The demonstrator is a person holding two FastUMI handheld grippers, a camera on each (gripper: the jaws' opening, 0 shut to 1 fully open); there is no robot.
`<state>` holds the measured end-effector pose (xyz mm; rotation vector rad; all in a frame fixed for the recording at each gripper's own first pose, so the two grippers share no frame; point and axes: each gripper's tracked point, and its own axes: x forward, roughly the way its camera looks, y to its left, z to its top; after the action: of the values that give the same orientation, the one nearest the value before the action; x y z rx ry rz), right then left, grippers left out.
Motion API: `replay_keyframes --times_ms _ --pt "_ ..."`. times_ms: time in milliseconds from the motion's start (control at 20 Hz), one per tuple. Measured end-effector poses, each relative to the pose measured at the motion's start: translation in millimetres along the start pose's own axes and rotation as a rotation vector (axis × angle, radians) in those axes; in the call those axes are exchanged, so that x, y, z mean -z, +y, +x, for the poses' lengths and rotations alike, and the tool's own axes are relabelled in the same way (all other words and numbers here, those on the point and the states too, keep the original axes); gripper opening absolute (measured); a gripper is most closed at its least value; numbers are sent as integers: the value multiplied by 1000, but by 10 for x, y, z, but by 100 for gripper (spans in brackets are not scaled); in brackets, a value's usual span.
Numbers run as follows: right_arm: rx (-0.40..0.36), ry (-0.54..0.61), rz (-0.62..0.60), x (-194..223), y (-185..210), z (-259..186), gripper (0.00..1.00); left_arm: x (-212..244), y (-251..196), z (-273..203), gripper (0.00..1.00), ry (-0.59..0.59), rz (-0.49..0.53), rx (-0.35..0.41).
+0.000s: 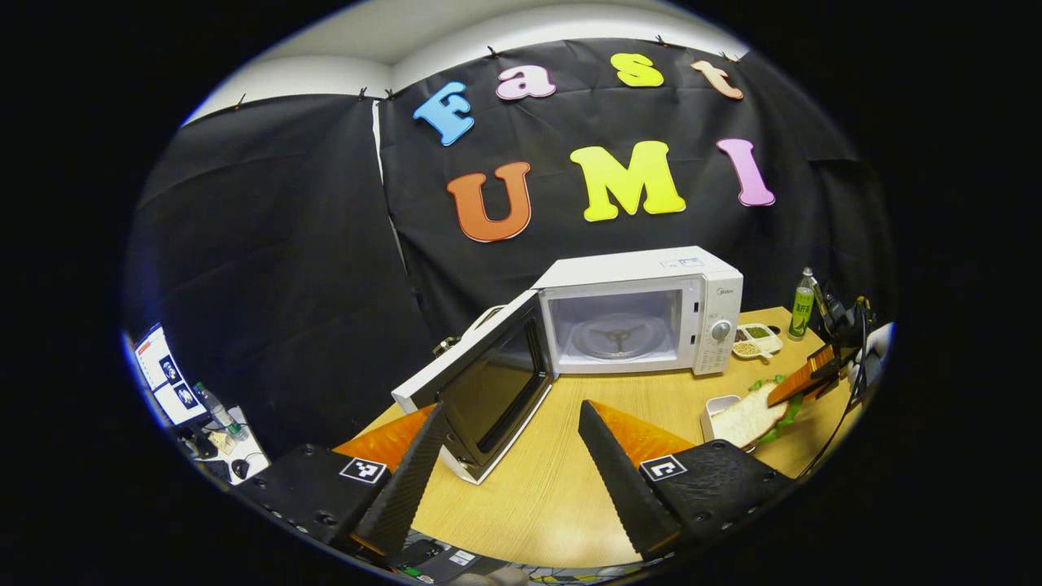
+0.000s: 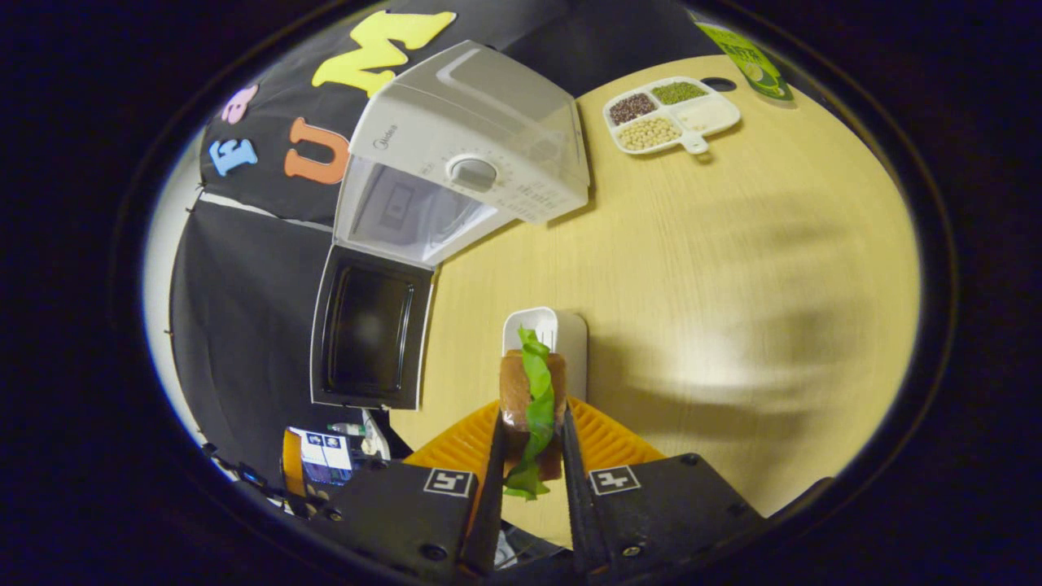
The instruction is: Open the microwave oven with the left hand, put the food in, and close the microwave oven.
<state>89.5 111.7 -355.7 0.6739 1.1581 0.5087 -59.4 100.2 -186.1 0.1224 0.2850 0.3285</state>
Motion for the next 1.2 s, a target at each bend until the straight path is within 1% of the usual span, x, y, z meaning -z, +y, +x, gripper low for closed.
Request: replay_keyframes --times_ms 50,100,150,300,350,400,550,600,650,700,850,950,1100,1200 --pt "-14 -5 4 -24 33 -43 35 -14 -34 -23 97 0 8 1" --pt "-28 -11 13 -40 79 -92 27 -40 -53 -30 97 -7 12 3" --pt "-52 -23 24 -49 164 -145 24 -59 -60 -40 97 -11 9 3" --pt "-113 -71 41 -139 452 -253 23 -86 -84 -44 97 -19 -22 12" --pt "-129 -94 30 -172 560 -284 23 -98 -75 -43 97 -21 -30 17" --pt "-138 -121 13 -231 655 -291 31 -113 -77 -45 97 -28 -35 24" --pt "-171 -200 30 -365 951 -306 29 -150 -20 -8 97 -46 -25 56" --pt "-183 -233 43 -422 1061 -294 21 -161 9 19 97 -53 -15 73" --pt "-191 -270 54 -483 1172 -276 21 -175 28 33 97 -57 -7 91" --pt "-194 -315 66 -547 1271 -249 29 -161 66 61 97 -58 -3 113" --pt "-227 -440 93 -742 1577 -57 28 -127 162 154 97 -62 2 188" --pt "-227 -537 124 -907 1689 146 28 -133 266 225 97 -77 18 223" --pt "-253 -656 185 -1110 1866 517 29 -84 406 348 97 -91 33 257" --pt "-270 -733 247 -1231 1961 766 28 -32 478 442 97 -93 46 270"
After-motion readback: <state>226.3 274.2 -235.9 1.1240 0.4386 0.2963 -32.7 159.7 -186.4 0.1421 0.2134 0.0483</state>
